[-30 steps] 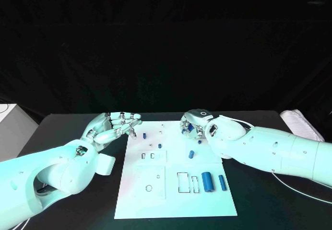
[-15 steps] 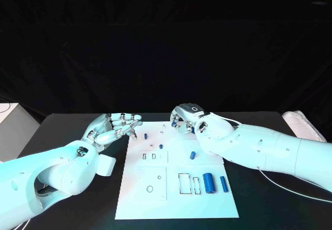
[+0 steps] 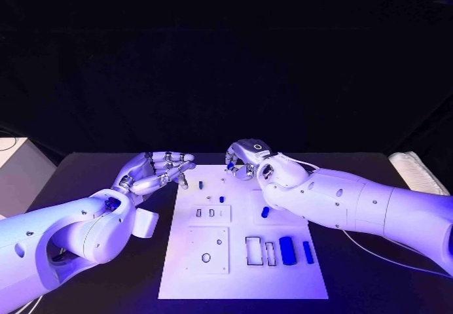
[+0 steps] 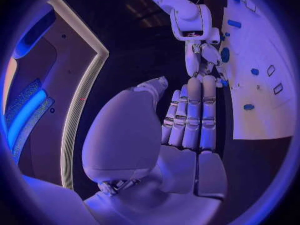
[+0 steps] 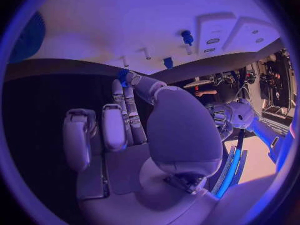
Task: Assemble the parts on the task board
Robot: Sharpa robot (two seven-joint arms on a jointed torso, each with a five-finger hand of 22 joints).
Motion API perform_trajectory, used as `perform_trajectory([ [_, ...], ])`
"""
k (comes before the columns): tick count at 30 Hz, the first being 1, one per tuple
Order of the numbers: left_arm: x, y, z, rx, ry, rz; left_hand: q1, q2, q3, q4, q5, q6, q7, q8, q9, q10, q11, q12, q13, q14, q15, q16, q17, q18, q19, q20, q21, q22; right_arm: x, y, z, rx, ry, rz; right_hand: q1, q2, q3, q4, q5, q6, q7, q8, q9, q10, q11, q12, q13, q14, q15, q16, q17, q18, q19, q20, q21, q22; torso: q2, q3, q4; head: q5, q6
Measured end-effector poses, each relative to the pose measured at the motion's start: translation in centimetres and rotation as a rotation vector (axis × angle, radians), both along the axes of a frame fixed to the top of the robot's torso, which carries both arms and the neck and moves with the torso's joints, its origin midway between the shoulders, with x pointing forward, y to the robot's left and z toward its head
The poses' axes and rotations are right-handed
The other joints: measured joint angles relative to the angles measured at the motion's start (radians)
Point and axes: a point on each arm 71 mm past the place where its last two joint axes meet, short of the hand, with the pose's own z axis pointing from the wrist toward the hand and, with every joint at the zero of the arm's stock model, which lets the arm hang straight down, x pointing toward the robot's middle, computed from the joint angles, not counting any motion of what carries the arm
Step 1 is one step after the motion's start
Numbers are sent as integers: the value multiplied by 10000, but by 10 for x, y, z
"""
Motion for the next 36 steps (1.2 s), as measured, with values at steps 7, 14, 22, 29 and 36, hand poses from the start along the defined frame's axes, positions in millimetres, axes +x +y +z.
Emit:
perform_trajectory([
  [7, 1, -1, 4, -8, -68, -24, 0, 0, 0, 0, 0, 0, 0, 0, -1, 0, 0, 0, -1, 0, 0, 0, 0, -1, 0, 0, 0, -1, 2, 3, -2, -6, 29, -27, 0, -1, -1, 0, -20, -1, 0, -3, 0, 0, 0, -39, 0, 0, 0, 0, -1, 0, 0, 0, 0, -1, 56, -47, 54, -21, 30],
  [14, 1, -1, 6, -13, -110, -41, 0, 0, 0, 0, 0, 0, 0, 0, 13, -37, -37, 0, -1, 0, 0, 0, 0, 0, -36, 37, 51, 34, 3, 5, -4, -8, 63, -55, 1, -1, -1, 0, -28, -3, 1, -5, 20, 0, 0, -66, 0, 0, 0, -1, -2, 0, 0, 0, 0, -2, 81, -66, 78, -8, 38],
  [22, 1, -2, 7, -18, -131, -56, 0, 0, 0, 0, 0, 0, 0, 0, 12, -37, -37, 0, -2, 0, 0, 0, -1, 0, -36, 37, 50, 33, 5, 7, -5, -63, 125, -83, 1, -1, -14, -11, 9, -4, 2, -20, 21, 0, 0, -37, 0, 0, 0, -1, -3, 0, 0, 1, 0, -3, 88, -72, 88, 9, 29],
  [29, 1, -2, 8, -16, -142, -56, 0, 0, 0, 0, 0, 0, 0, 0, 11, -37, -37, 0, 7, -35, 35, 0, -1, -1, -36, 37, 49, 48, 7, 7, -7, -193, 255, -130, 1, -1, -16, -11, 8, -33, 30, -20, 49, 0, 0, -37, 0, 0, 0, -1, -12, 0, 0, 1, 0, -4, 100, -72, 78, 22, 12],
  [36, 1, -1, 8, -11, -140, -49, 0, 0, 0, 0, 0, 0, 0, 0, 10, -37, -37, 0, 8, -35, 35, 0, -1, 0, -36, 37, 49, 48, 8, 7, -7, -307, 363, -156, 3, 1, -16, -11, 7, -51, 43, -22, 58, 0, 0, -38, 0, 0, 0, -1, -50, 0, 0, 1, 0, -4, 113, -72, 73, 37, 3],
])
